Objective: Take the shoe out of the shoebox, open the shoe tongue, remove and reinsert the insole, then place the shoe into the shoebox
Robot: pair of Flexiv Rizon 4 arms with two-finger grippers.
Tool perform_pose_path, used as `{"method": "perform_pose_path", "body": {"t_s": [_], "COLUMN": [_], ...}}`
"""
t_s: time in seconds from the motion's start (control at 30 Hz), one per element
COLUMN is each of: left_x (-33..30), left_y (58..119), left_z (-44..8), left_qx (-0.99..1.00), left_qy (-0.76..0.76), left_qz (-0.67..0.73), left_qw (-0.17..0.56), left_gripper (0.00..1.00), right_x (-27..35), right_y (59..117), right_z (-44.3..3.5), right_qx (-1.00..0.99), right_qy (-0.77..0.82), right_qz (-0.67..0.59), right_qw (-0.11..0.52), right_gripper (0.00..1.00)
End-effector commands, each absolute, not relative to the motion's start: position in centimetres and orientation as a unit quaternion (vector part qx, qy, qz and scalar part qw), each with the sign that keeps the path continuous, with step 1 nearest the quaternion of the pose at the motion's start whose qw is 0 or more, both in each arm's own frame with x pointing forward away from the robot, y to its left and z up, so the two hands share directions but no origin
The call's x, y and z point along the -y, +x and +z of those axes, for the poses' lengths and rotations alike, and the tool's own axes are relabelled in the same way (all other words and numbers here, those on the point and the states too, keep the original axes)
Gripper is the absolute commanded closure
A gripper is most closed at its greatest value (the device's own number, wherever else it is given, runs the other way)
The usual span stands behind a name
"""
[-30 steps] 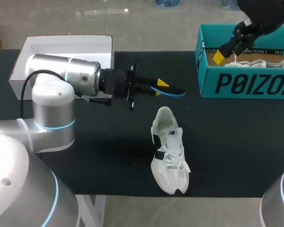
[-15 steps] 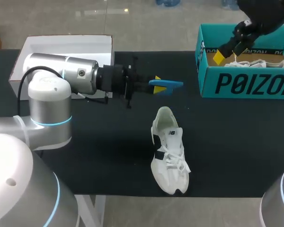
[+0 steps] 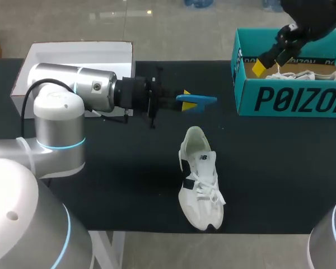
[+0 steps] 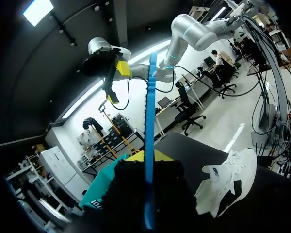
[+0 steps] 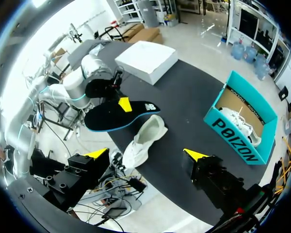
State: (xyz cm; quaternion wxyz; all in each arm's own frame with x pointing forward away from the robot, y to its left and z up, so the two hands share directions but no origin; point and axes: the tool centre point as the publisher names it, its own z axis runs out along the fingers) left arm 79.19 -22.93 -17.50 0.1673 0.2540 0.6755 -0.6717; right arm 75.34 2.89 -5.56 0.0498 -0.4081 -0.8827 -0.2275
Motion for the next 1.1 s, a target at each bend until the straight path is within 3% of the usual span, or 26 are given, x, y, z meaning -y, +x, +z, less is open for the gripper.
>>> {"method": "perform_pose_path", "body": {"t_s": [0.03,0.3,0.57,1.1], "left_x": [22.8,22.2,22.1,22.2], "left_y": [79.4,79.3,79.8,79.6], "left_z": [-17.6,-16.7,-17.0,-17.1], "left_qx": [-0.694,-0.749,-0.723,-0.671], "left_qy": [0.198,0.09,0.04,0.084], "left_qz": [-0.684,-0.651,-0.654,-0.699], "left_qw": [0.105,-0.087,-0.219,-0.232], "left_gripper": [1.0,1.0,1.0,1.0], "right_x": [-3.0,-3.0,-3.0,-3.0], "right_y": [75.5,75.5,75.5,75.5], "right_z": [-5.6,-5.6,-5.6,-5.6], "right_qx": [0.883,0.883,0.883,0.883], "right_qy": [-0.409,-0.409,-0.409,-0.409], "right_qz": [-0.226,-0.226,-0.226,-0.226], "right_qw": [0.051,0.051,0.051,0.051], "right_gripper": [0.0,0.0,0.0,0.0]}}
